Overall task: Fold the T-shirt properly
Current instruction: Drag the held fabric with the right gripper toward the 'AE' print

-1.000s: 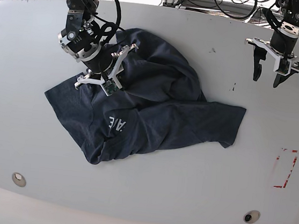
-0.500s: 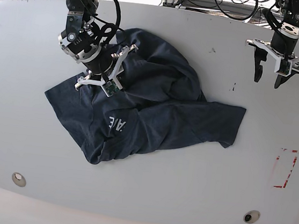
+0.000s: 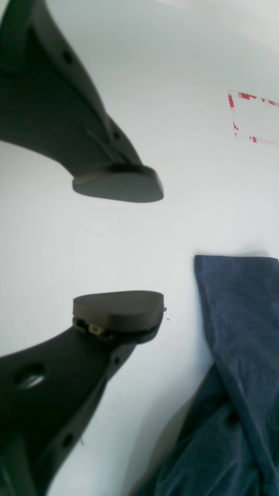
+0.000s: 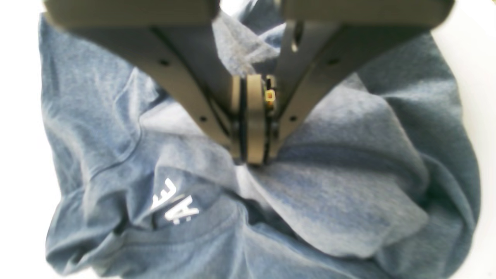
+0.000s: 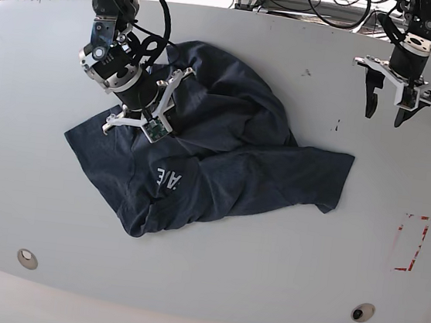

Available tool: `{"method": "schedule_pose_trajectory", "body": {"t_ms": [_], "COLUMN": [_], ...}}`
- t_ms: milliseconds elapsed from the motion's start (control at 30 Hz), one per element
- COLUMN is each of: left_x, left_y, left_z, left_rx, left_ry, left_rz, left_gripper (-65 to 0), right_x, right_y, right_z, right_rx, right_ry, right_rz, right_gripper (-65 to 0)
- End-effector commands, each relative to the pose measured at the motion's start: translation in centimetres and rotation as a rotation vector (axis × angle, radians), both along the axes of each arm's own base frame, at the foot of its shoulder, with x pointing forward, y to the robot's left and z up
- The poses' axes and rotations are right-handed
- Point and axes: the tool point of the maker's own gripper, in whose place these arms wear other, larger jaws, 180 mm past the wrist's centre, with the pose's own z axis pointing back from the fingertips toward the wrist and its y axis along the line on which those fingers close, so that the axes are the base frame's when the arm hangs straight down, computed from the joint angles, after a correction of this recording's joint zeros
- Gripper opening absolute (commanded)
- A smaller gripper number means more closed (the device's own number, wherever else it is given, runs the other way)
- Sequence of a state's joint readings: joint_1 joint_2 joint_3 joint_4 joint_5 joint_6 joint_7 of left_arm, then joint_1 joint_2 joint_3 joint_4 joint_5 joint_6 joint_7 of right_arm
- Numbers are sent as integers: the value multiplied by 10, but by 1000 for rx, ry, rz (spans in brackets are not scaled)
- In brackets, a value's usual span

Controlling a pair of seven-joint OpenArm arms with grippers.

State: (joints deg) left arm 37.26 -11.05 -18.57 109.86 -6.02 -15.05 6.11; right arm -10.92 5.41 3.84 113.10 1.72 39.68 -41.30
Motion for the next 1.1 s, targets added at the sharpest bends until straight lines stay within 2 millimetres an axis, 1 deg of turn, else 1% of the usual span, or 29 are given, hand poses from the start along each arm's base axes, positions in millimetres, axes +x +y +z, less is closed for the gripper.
{"method": "schedule_pose_trajectory", "body": {"t_ms": [0, 400, 667, 733, 800, 1067], "left_x": [3, 10, 17, 17, 15, 15], "left_y": [0, -1, -2, -2, -1, -1], "left_z": [9, 8, 13, 13, 12, 13], "left_rx": [2, -3, -6, -6, 0, 0], "left_ry": [-36, -40, -52, -53, -50, -55], "left_rz": [-8, -8, -7, -7, -10, -12], "left_gripper": [-312, -314, -312, -313, -315, -315], "right_x": [6, 4, 8, 10, 19, 32], "right_y": [1, 7, 8, 8, 7, 6], "right_z": [16, 12, 20, 23, 34, 62], "right_rx": [19, 28, 32, 31, 27, 10], "right_ry": [-55, -44, -68, -79, -117, -197], "right_rz": [6, 21, 20, 21, 22, 25], "right_gripper": [-650, -650, -650, -650, -650, -650]}}
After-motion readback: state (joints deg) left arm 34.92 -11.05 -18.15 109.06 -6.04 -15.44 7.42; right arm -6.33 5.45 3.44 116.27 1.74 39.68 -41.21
